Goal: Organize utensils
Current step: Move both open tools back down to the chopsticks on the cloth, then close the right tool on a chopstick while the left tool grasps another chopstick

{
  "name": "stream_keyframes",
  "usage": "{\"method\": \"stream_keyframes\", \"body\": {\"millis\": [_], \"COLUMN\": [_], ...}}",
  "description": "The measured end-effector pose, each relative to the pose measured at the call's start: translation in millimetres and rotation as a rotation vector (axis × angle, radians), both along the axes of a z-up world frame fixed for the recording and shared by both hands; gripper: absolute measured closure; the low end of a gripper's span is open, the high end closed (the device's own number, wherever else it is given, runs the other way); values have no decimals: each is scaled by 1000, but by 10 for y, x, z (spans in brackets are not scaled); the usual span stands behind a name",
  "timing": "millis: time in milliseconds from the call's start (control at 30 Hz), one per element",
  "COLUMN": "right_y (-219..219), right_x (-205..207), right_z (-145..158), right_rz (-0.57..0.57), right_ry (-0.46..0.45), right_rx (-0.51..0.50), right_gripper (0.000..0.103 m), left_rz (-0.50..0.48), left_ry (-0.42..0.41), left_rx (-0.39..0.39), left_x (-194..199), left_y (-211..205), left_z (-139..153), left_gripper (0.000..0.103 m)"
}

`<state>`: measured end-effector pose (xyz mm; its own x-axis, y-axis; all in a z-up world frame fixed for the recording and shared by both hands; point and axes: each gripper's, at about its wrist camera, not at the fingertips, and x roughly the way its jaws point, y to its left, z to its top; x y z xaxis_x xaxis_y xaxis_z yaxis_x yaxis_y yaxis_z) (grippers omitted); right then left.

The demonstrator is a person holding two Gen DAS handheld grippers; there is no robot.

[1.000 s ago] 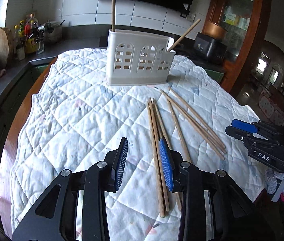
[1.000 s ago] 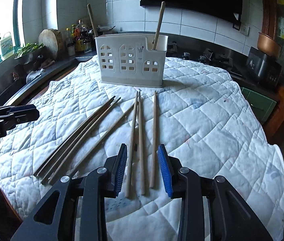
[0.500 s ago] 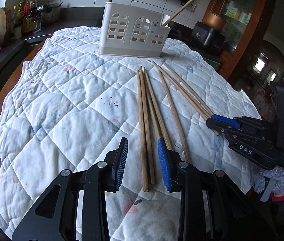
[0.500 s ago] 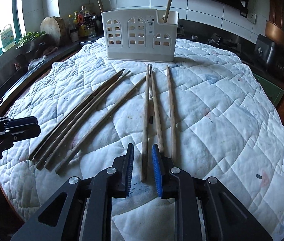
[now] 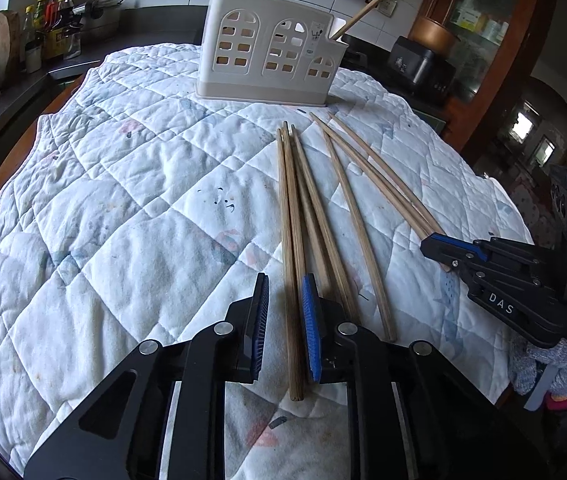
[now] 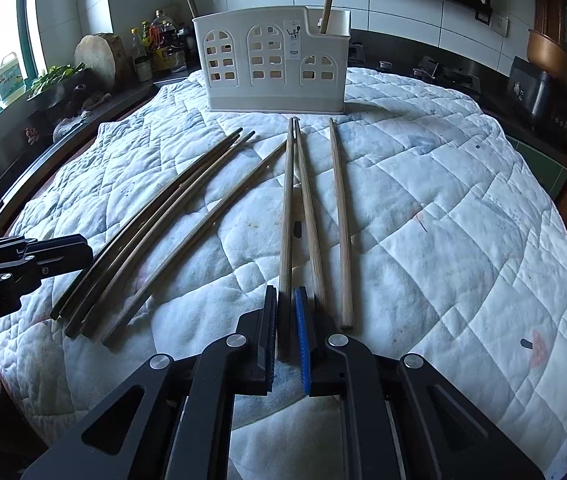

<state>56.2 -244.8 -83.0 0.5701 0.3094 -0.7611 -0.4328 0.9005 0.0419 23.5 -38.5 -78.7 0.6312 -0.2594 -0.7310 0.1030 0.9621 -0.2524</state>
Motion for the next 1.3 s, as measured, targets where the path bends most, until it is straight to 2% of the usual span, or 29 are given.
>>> {"method": "stream_keyframes", "body": {"millis": [67, 267, 467, 667, 867, 1067, 1200, 1300], "right_y": [-1, 4, 0, 0, 1, -4, -2, 1], "right_x": [0, -1, 7, 7, 5, 9, 8, 3], "right_z": [-1, -3, -16, -19, -24, -26, -25, -24], "right_rz": [0, 0, -2, -3, -5, -5, -4, -11], "right_ry": [0, 0, 1, 0, -1, 0, -2, -5], "right_rx": [0, 0, 2, 1, 1, 3, -1, 2], "right_gripper": [94, 94, 94, 94, 94, 94, 94, 96], "left_rz": [7, 27, 14, 37, 58, 46, 46, 34], "left_ry": [10, 7, 8, 4, 26, 14, 16, 23], "left_rx": [13, 58, 72, 51, -34, 76, 99, 78], "left_x": [25, 72, 85, 120, 147, 125, 135, 193], "left_y": [-17, -29, -133, -117, 29, -134, -161, -126], "left_z": [-25, -23, -13, -40, -102, -88, -81, -76], "left_gripper": [91, 91, 94, 92, 91, 91, 92, 92]}}
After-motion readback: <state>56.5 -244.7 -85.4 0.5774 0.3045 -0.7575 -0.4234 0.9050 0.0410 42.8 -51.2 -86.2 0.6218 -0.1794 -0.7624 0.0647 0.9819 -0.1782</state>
